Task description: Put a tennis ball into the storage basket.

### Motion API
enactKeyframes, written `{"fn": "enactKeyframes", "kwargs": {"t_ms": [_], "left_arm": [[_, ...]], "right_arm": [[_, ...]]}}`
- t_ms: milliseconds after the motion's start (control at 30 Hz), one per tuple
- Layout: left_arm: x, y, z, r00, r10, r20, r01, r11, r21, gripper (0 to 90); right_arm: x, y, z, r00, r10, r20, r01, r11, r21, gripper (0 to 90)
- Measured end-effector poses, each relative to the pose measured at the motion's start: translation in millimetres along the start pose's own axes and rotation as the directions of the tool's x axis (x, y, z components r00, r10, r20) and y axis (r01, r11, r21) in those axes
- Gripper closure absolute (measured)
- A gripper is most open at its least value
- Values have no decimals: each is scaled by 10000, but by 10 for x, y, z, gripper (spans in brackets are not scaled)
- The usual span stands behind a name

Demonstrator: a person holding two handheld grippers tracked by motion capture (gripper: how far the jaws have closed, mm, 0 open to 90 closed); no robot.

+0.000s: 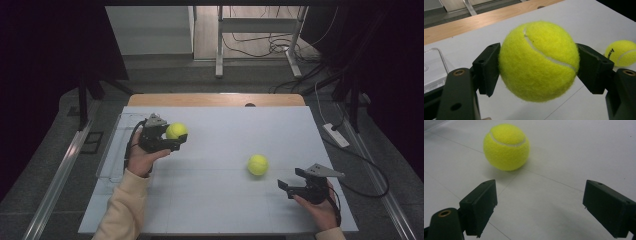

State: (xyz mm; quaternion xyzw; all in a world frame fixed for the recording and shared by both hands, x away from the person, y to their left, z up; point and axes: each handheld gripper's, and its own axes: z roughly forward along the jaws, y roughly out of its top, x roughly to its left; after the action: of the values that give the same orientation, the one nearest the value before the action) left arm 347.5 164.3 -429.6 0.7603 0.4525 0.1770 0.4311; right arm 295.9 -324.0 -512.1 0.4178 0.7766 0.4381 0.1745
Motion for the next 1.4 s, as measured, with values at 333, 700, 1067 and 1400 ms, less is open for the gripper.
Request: {"fn": "enactKeyframes", "kwargs": {"t_ms": [333,700,1067,1400], "left_arm": [[37,7,-68,9999,-75,-99,72,9996,-264,271],[83,15,-155,9995,-194,-243,181,9985,-518,271],[153,11,-217,9985,-374,-391,346,9969,-711,271],[238,-6,-260,9965,-591,-598,542,9952,-812,271]], "right_arm": [[-3,-2,-1,10000,-2,13,2,10000,16,124],[-3,-2,-7,10000,62,33,-62,10000,-17,124],[-4,-4,-7,10000,67,63,-67,10000,1,124],[-4,-6,-6,10000,58,70,-58,10000,10,124]]}}
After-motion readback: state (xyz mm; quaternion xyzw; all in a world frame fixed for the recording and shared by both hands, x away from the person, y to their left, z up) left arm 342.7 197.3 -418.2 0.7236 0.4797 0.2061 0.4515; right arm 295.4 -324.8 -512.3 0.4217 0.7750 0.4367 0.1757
